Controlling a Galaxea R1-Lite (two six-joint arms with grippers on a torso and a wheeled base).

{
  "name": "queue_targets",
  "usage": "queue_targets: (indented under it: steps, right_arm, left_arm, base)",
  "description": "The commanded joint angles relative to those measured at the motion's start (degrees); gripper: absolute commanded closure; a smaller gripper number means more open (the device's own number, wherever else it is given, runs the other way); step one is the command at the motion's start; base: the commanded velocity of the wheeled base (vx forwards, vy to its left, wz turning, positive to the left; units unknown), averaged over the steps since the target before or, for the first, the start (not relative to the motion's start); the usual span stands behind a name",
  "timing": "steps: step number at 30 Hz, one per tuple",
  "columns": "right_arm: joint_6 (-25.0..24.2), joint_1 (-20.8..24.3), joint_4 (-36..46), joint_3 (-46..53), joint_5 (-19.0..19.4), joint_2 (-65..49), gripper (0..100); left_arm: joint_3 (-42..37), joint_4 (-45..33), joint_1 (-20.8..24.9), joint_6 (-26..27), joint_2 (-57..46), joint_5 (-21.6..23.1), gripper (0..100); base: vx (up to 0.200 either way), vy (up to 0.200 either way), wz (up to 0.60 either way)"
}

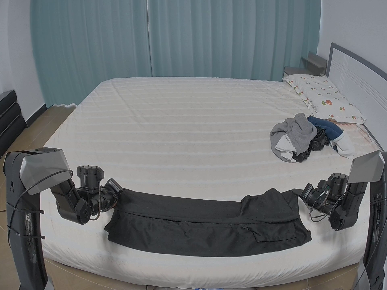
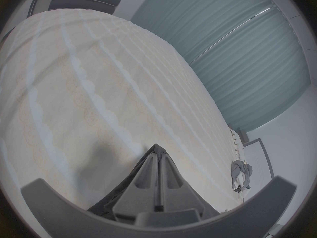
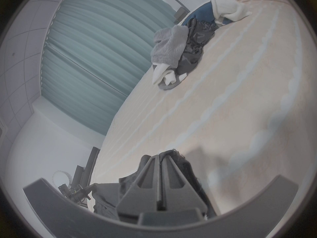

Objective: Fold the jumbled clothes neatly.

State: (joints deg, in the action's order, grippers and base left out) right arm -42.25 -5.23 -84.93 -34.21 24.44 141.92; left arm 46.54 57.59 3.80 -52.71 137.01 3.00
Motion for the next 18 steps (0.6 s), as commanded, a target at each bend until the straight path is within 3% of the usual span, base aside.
queue_targets:
  steps: [1,16,17,18]
  right_arm:
    - [-0.11,-0.75,-0.15,-1.13,0.08,0.28,100]
    - [-1.34,-0.75,0.03,-3.32,-0.10,3.10,100]
    - [-1.34,-0.66,0.03,-3.23,-0.10,3.27,0]
    - [-1.34,-0.66,0.03,-3.06,-0.10,3.27,0]
  left_arm:
    - [0.21,0.16,-0.11,-0.11,-0.08,-0.19,100]
    - [-0.58,2.53,-0.02,0.07,0.36,-0.19,100]
    - [-0.66,2.53,-0.02,0.15,0.28,-0.19,100]
    - [-0.66,2.53,-0.02,0.15,0.28,-0.19,0]
  base:
    - [0.000,0.000,0.00]
    - [0.000,0.000,0.00]
    - [0.000,0.000,0.00]
    - [0.000,0.000,0.00]
